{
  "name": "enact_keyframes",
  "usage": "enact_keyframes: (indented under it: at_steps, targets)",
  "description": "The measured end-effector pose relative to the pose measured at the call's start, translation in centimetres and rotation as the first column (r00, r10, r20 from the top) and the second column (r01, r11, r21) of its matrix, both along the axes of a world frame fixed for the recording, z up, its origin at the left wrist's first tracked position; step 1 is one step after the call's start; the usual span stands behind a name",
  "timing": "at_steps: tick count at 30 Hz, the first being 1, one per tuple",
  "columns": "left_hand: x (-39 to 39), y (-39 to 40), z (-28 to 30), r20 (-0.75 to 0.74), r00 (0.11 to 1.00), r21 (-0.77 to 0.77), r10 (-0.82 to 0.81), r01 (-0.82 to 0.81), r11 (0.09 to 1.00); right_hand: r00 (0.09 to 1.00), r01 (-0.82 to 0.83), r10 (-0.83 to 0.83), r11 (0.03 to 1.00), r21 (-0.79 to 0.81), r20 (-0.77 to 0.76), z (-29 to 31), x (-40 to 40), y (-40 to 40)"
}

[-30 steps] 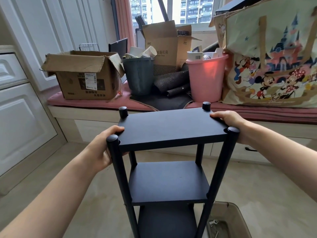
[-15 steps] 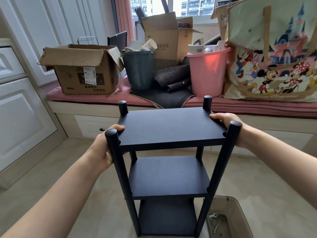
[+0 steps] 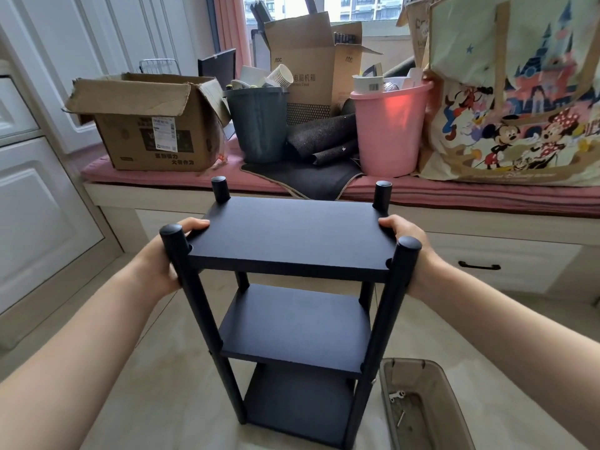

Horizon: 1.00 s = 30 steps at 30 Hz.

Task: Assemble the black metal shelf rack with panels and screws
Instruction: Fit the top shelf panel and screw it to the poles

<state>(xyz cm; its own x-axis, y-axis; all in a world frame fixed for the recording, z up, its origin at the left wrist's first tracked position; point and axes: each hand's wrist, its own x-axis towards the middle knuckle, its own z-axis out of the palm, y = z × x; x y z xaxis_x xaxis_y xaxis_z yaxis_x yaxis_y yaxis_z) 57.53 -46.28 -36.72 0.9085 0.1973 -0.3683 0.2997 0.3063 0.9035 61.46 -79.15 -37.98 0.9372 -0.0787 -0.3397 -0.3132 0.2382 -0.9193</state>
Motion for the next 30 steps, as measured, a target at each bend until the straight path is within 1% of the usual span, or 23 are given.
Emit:
enact_keyframes:
  at_steps: [4,8,13,15,16,17,19,20,22,24,26,27,30]
  targets:
    - [0.0,1.3,0.1,0.024,0.999,-0.051,-0.025,0.026,0.998,1.0,0.015,-0.015,1.0,-0.01,0.021,-0.6,-1.1,1.5]
    - [-0.3,1.6,0.0,0.04,0.998,-0.101,-0.043,0.047,0.994,0.999,-0.011,0.01,1.0,0.026,0.031,-0.3,-2.0,1.3]
    - [-0.5,1.7,-0.5,0.058,0.998,-0.052,-0.004,0.007,0.999,0.999,0.024,-0.023,1.0,-0.019,0.031,-0.1,-2.5,1.6]
    - [-0.6,1.5,-0.5,0.056,0.996,-0.076,0.066,-0.061,0.995,0.999,0.025,-0.025,1.0,0.001,0.035,-0.1,-2.5,1.8]
    - [-0.7,1.3,-0.6,0.062,0.988,-0.081,0.144,-0.139,0.987,0.999,0.023,-0.024,1.0,0.01,0.043,-0.1,-2.5,1.8]
    - [-0.9,1.2,-0.7,0.087,0.966,-0.039,0.242,-0.239,0.97,0.998,0.025,-0.026,1.0,0.012,0.052,-0.1,-2.5,1.9]
    - [-1.2,1.0,-1.0,0.213,0.893,0.142,0.397,-0.43,0.892,0.997,0.035,-0.035,0.999,0.007,0.067,-0.1,-2.5,1.9]
    - [-1.5,0.7,-1.2,0.301,0.85,0.21,0.431,-0.501,0.84,0.997,0.039,-0.04,0.999,0.01,0.072,0.0,-2.6,2.0]
    - [-2.3,0.0,-1.3,0.469,0.776,0.326,0.422,-0.596,0.733,0.996,0.046,-0.047,0.999,0.012,0.076,0.2,-2.7,2.2]
    - [-3.4,-0.9,-1.2,0.624,0.714,0.443,0.319,-0.659,0.608,0.996,0.051,-0.052,0.999,0.012,0.074,0.2,-2.9,2.3]
    - [-4.6,-2.4,-1.0,0.728,0.67,0.524,0.148,-0.682,0.511,0.996,0.051,-0.052,0.999,0.013,0.076,0.3,-3.3,2.4]
    - [-5.2,-3.5,-0.8,0.738,0.673,0.573,0.054,-0.667,0.476,0.996,0.054,-0.054,0.999,0.01,0.076,0.3,-3.4,2.5]
    - [-6.6,-7.0,-0.7,0.674,0.705,0.729,-0.222,-0.583,0.359,0.995,0.073,-0.073,0.997,0.012,0.072,0.4,-4.1,2.8]
